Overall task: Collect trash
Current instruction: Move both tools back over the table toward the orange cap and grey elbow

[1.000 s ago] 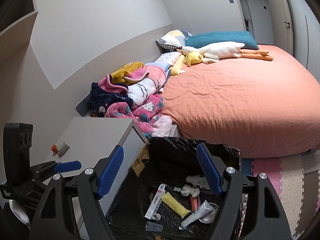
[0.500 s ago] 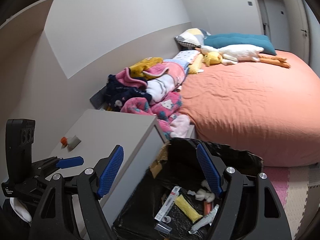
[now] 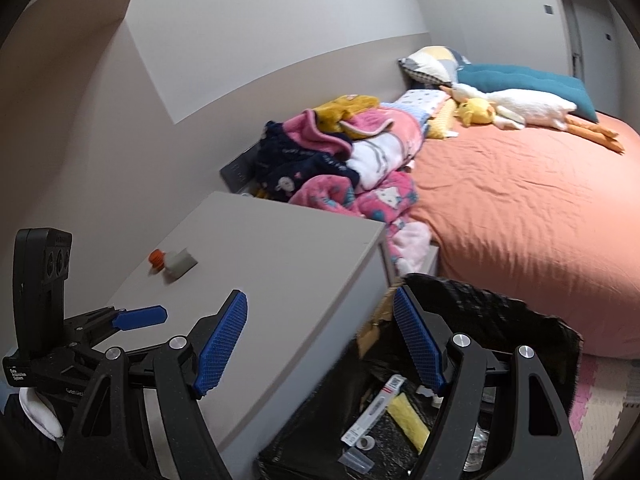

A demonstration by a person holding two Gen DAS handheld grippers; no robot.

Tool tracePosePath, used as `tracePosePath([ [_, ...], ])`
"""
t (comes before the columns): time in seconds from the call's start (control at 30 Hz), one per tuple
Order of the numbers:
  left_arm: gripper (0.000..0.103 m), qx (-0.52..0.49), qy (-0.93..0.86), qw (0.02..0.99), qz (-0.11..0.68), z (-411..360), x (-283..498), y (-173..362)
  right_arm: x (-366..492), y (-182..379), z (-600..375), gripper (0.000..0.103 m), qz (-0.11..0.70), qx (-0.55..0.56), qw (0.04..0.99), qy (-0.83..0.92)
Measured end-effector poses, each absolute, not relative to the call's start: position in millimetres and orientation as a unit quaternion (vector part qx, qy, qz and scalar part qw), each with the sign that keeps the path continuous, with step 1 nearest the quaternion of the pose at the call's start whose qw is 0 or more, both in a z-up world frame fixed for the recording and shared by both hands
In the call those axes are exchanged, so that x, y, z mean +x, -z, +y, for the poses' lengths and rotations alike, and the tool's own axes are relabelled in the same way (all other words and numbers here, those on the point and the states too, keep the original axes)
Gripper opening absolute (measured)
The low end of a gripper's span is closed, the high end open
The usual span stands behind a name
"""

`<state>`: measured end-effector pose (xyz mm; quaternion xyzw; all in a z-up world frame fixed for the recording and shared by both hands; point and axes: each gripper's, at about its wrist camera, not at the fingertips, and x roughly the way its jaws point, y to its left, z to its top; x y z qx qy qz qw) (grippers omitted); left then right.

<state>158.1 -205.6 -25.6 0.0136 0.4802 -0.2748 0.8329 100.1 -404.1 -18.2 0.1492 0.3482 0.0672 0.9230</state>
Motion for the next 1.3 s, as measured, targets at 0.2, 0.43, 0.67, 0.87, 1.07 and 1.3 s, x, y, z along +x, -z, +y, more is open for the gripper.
tracePosePath([
  [0.2, 0.097, -0.004, 0.243, 0.842, 0.482, -172.3, 164.1, 27.0, 118.2, 21.0, -372.5, 0.076, 0.357, 0.135, 0.919, -0.101],
  [0.43, 0.097, -0.025, 0.205, 0.850, 0.485, -131.5, 169.8, 29.6, 139.0, 24.7, -336.6, 0.076, 0.369, 0.119, 0.912, -0.136],
  [0.67, 0.097, -0.045, 0.171, 0.853, 0.490, -97.4, 181.1, 37.4, 162.6, 33.6, -304.0, 0.076, 0.384, 0.110, 0.903, -0.159],
  [0.87, 0.097, -0.059, 0.149, 0.855, 0.493, -75.1, 193.8, 43.2, 180.0, 39.5, -284.9, 0.076, 0.394, 0.102, 0.897, -0.171],
  [1.07, 0.097, -0.069, 0.127, 0.857, 0.495, -54.1, 209.7, 49.4, 201.1, 46.9, -264.4, 0.076, 0.404, 0.099, 0.891, -0.181],
  [1.3, 0.097, -0.068, 0.101, 0.864, 0.488, -30.9, 225.5, 57.1, 222.3, 59.0, -247.2, 0.076, 0.418, 0.102, 0.883, -0.189],
])
